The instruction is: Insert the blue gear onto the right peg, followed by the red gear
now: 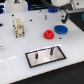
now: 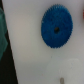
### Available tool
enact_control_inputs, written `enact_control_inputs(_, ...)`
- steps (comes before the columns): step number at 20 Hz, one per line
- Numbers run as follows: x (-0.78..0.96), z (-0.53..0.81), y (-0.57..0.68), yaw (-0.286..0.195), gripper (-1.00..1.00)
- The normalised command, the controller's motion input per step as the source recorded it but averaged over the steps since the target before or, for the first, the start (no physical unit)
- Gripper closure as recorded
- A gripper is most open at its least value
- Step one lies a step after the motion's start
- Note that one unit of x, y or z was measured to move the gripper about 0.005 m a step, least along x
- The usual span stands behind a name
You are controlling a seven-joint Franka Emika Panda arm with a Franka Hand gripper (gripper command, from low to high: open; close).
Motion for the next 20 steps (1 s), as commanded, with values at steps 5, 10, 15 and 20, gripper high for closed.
enact_control_inputs(5, -0.25, -0.51, -0.23, 0.0, -1.0)
enact_control_inputs(10, -0.26, -0.3, -0.27, 0.0, -1.0)
enact_control_inputs(15, -0.25, -0.06, -0.07, 0.0, -1.0)
enact_control_inputs(20, -0.44, -0.17, -0.02, 0.0, -1.0)
